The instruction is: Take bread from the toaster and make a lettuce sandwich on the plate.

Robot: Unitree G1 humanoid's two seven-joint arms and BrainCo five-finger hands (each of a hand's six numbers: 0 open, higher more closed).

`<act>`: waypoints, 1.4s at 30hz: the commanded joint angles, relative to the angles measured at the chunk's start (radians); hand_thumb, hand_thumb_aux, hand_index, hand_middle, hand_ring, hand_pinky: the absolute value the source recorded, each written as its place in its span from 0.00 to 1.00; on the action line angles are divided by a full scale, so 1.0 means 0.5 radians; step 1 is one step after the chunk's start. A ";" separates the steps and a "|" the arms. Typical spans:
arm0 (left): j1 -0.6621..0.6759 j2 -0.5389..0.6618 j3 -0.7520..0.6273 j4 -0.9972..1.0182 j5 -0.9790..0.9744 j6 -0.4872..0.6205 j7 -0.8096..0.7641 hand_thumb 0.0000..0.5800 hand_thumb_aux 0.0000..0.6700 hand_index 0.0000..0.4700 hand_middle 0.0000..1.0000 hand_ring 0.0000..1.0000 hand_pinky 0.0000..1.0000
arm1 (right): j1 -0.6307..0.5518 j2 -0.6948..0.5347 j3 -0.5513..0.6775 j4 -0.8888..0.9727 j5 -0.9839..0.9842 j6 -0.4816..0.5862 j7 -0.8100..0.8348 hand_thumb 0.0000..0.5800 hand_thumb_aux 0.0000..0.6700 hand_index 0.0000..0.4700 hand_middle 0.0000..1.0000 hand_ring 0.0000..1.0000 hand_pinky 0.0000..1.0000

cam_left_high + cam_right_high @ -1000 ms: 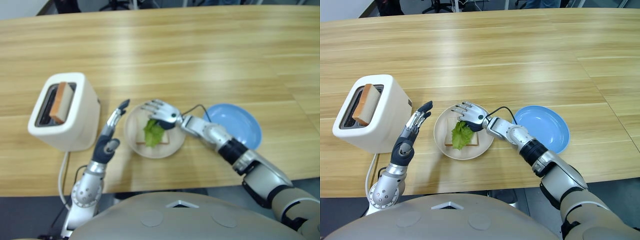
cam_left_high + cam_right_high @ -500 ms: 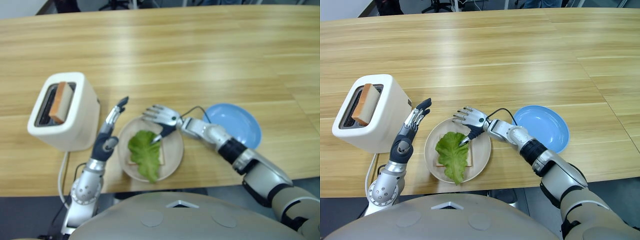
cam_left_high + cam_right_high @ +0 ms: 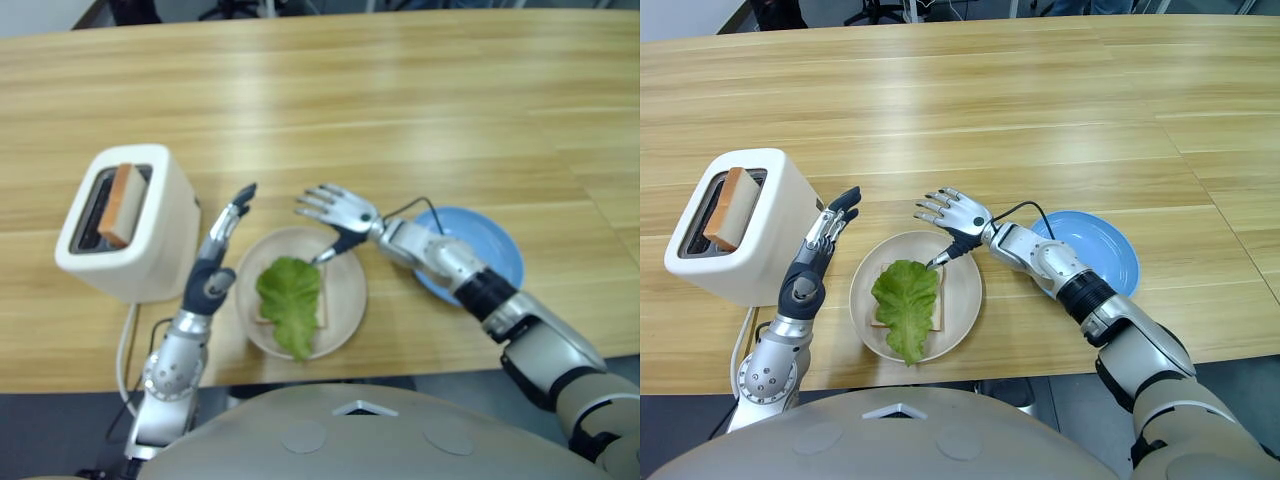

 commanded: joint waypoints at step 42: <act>-0.085 0.692 0.968 -0.266 1.331 1.320 -0.185 0.00 0.00 0.00 0.00 0.00 0.00 | 1.468 0.629 -0.967 -0.544 2.400 -0.697 0.937 0.00 0.00 0.00 0.00 0.00 0.00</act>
